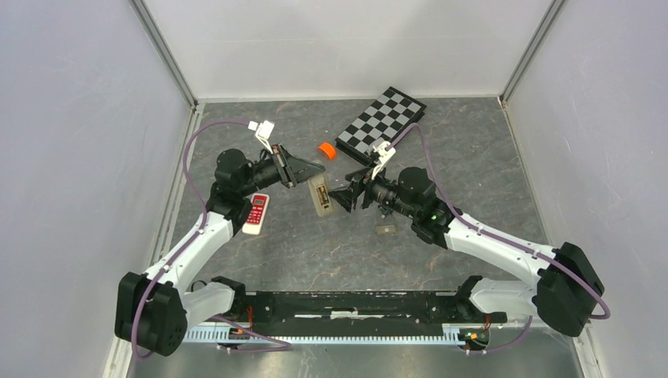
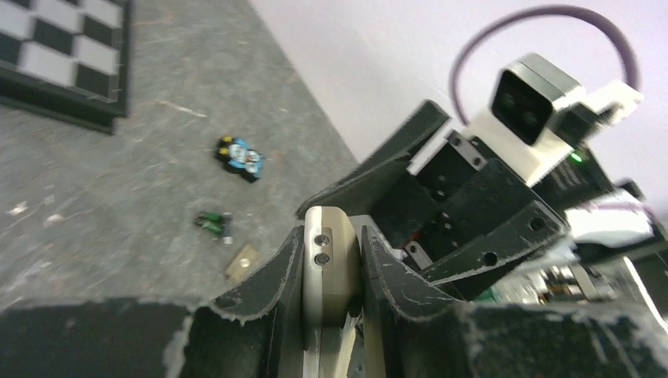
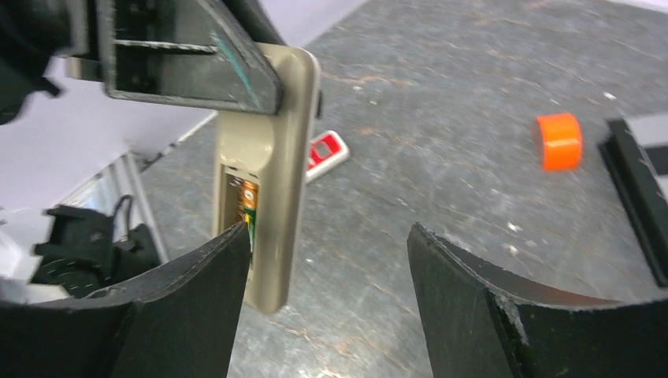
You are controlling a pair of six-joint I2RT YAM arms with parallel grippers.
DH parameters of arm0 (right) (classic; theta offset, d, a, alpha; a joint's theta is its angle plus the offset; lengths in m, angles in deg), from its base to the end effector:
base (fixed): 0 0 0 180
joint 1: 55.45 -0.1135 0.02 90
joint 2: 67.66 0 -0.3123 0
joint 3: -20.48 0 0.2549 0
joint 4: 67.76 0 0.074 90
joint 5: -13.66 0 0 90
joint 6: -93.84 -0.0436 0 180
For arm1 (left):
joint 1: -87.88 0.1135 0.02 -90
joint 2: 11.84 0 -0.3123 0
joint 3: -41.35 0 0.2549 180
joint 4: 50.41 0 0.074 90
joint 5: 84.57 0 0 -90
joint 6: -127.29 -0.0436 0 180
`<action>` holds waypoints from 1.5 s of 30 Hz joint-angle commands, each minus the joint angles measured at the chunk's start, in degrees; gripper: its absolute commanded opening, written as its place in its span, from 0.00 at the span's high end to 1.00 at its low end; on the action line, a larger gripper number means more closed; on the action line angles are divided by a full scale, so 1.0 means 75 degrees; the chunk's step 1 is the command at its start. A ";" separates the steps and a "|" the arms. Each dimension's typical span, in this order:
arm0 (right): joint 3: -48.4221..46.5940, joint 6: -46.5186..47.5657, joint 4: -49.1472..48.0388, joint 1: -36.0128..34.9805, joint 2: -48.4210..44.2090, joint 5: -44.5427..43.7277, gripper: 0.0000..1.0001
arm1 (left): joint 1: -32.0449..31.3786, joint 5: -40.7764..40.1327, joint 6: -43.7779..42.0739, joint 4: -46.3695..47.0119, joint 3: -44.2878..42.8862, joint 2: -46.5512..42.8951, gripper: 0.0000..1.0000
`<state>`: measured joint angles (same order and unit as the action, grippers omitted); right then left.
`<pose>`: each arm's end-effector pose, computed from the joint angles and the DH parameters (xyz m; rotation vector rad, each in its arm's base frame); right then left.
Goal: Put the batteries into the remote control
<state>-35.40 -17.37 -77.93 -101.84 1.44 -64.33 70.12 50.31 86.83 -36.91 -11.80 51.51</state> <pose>0.1819 0.2041 0.3408 -0.5441 1.6465 1.0610 0.2149 -0.1011 0.3535 0.2344 1.7245 -1.4841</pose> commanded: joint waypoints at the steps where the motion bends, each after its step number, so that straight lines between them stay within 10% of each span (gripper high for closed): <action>1: -0.0404 0.0526 0.1438 -0.0001 -0.0263 -0.1922 0.24 | 0.0009 -0.1889 -0.1100 -0.1920 -0.0338 -0.0439 0.98; 11: -0.0319 -0.0586 0.4866 0.0727 0.0611 -0.4464 0.42 | 0.0002 -0.3258 -0.1098 -0.2479 0.0105 -0.0808 0.98; 45: 0.0370 -0.1178 0.3949 0.0959 0.2089 -0.3426 0.84 | 0.0001 -0.3172 -0.1266 -0.2536 0.0195 -0.0883 0.98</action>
<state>-33.06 -28.21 -46.16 -94.69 17.64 -91.41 70.14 27.73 79.73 -57.96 -10.33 45.83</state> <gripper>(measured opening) 0.159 0.316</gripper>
